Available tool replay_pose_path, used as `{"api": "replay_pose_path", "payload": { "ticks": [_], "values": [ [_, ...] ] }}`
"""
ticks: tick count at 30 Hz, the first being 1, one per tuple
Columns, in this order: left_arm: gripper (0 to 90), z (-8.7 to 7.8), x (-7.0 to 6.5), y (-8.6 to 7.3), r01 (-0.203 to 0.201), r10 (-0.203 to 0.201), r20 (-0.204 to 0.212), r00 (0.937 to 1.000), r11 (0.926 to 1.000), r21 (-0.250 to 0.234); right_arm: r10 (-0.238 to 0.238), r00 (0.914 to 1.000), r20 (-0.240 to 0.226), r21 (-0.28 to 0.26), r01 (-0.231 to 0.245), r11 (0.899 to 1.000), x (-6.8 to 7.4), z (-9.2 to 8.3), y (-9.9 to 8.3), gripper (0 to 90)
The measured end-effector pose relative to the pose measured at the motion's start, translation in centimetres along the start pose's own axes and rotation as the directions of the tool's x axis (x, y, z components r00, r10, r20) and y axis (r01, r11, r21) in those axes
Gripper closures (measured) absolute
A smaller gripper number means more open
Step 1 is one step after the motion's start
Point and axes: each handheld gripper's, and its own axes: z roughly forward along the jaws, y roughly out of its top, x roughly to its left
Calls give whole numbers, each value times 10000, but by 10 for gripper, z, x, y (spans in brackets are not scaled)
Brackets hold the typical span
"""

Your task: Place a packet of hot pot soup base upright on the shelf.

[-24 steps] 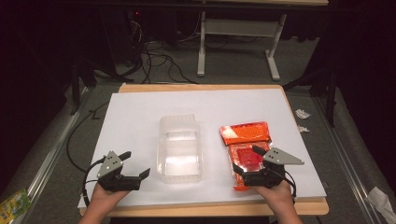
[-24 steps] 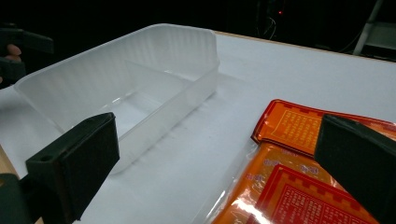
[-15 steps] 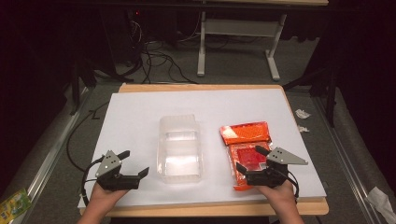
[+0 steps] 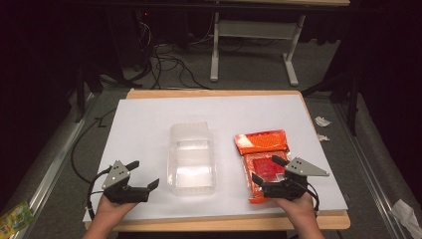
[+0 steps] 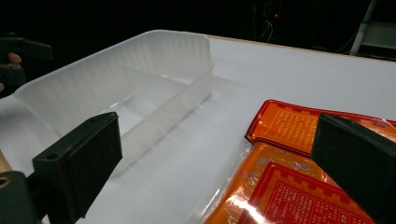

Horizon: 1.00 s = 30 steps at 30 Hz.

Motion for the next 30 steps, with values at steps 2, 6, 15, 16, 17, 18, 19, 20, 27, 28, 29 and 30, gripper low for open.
{"api": "replay_pose_path", "payload": {
  "ticks": [2, 6, 15, 16, 17, 18, 19, 20, 27, 28, 29, 30],
  "values": [
    [63, 0, 0, 0, 5, -5, -16, 10000, 10000, -18, 9, 10000, -18, -34, -9, 10000, 0, 0, 0, 20],
    [60, -1, 1, 1, 59, -60, -104, 9999, 9999, -90, -31, 10000, 10, 2, 31, 10000, 1, -1, 1, 19],
    [62, -3, 7, -1, 294, -295, -347, 9990, 9996, -50, 383, 9932, 1100, -168, -366, 9992, -25, -30, -2, 51],
    [67, -3, 9, -1, 332, -331, -405, 9986, 9994, 20, 444, 9910, 1265, -50, -441, 9990, -31, -34, -4, 63],
    [76, -2, 10, -2, 397, -396, -469, 9981, 9992, 19, 565, 9875, 1473, 166, -596, 9981, -37, -39, -8, 95],
    [91, -2, 11, -2, 450, -449, -554, 9975, 9990, 16, 597, 9855, 1591, 333, -658, 9973, -41, -41, -11, 141],
    [116, -2, 12, -2, 529, -531, -528, 9972, 9986, -57, 571, 9824, 1778, 521, -673, 9964, -46, -45, -15, 163],
    [149, -3, 13, -2, 557, -560, -526, 9970, 9984, -82, 692, 9770, 2018, 665, -841, 9942, -50, -50, -19, 218],
    [209, 3, 15, 1, 616, -626, -528, 9966, 9979, -197, 824, 9306, 3567, 1902, -1587, 9688, -77, -69, -48, 672],
    [207, 5, 14, 2, 532, -540, -520, 9972, 9985, -162, 840, 9258, 3685, 2052, -1692, 9640, -81, -70, -51, 748],
    [205, 5, 14, 2, 532, -540, -520, 9972, 9985, -162, 840, 9258, 3685, 2052, -1692, 9640, -81, -70, -51, 748],
    [204, 6, 14, 2, 508, -517, -508, 9974, 9985, -188, 877, 9144, 3952, 2430, -1961, 9500, -85, -73, -58, 866]
  ]
}}
